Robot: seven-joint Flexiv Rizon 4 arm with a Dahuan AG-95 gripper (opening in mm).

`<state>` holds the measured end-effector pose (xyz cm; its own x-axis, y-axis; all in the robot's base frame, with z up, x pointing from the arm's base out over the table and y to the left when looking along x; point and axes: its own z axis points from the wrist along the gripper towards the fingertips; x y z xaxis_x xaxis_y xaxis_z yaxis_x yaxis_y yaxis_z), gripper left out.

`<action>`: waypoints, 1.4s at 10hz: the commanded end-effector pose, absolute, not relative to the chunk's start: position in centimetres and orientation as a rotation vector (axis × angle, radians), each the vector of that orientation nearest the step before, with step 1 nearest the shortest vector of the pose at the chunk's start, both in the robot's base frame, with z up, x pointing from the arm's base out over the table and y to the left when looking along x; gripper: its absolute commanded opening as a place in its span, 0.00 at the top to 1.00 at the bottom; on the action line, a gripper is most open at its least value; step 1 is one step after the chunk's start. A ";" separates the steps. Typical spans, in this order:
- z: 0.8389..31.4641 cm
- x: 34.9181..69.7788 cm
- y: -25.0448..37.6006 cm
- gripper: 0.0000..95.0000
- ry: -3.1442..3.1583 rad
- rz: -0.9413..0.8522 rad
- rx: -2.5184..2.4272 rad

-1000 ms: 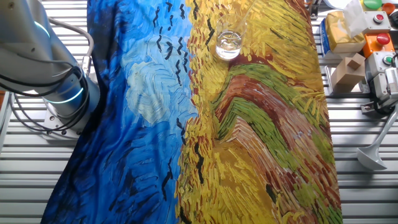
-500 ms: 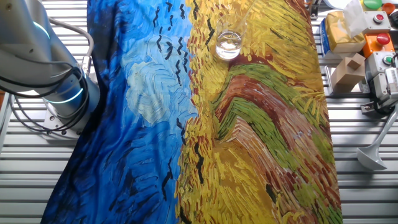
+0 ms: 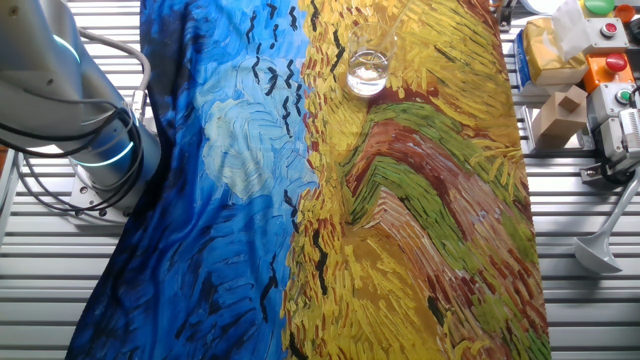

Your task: Stir the beaker with a glass rod

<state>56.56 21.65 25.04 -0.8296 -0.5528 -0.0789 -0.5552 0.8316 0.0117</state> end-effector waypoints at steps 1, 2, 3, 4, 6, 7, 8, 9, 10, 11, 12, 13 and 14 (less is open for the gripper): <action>25.1 56.6 21.7 1.00 2.938 0.052 -0.890; 25.1 56.6 21.7 1.00 2.938 0.052 -0.890; 25.1 56.6 21.7 1.00 2.938 0.052 -0.890; 25.1 56.6 21.7 1.00 2.938 0.052 -0.890; 25.1 56.6 21.7 1.00 2.938 0.052 -0.890; 25.1 56.6 21.7 1.00 2.938 0.052 -0.890; 18.5 51.4 26.0 1.00 2.980 0.018 -0.793; 18.1 51.2 24.9 1.00 2.970 0.020 -0.820; 18.0 51.2 24.1 1.00 2.963 0.020 -0.841; 18.1 51.1 23.8 1.00 2.965 0.018 -0.842; 18.3 51.0 23.4 1.00 2.962 0.015 -0.846; 18.3 51.0 23.4 1.00 2.966 0.016 -0.832; 18.3 51.0 23.4 1.00 2.967 0.025 -0.823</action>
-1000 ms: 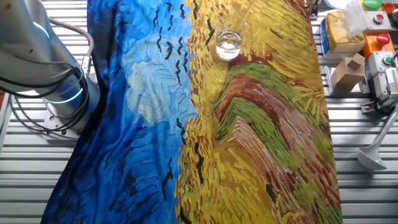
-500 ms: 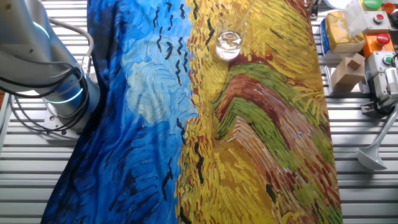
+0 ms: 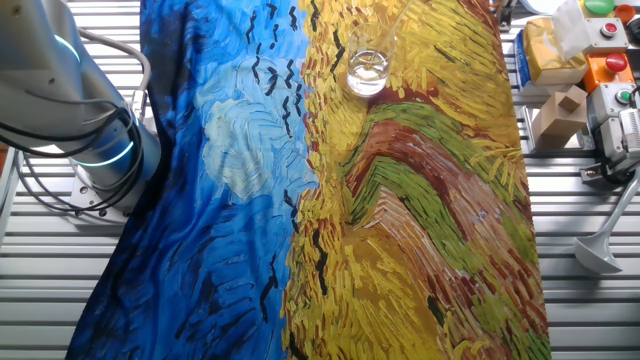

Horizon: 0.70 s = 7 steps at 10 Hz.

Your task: Stir the beaker with a glass rod

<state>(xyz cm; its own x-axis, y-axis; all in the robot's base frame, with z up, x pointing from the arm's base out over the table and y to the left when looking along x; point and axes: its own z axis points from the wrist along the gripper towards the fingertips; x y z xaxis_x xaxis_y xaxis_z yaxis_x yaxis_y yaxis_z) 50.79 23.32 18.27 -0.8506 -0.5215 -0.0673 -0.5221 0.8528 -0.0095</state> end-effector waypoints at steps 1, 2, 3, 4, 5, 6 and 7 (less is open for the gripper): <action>18.3 51.0 23.4 1.00 2.966 0.028 -0.820; 18.3 51.0 23.4 1.00 2.965 0.028 -0.815; 18.3 51.0 23.4 1.00 2.965 0.028 -0.811; 18.3 51.0 23.4 1.00 2.964 0.028 -0.808; 18.3 51.0 23.4 1.00 2.966 0.027 -0.807; 18.3 51.0 23.4 1.00 2.966 0.026 -0.808; 18.3 51.0 23.4 1.00 2.965 0.026 -0.809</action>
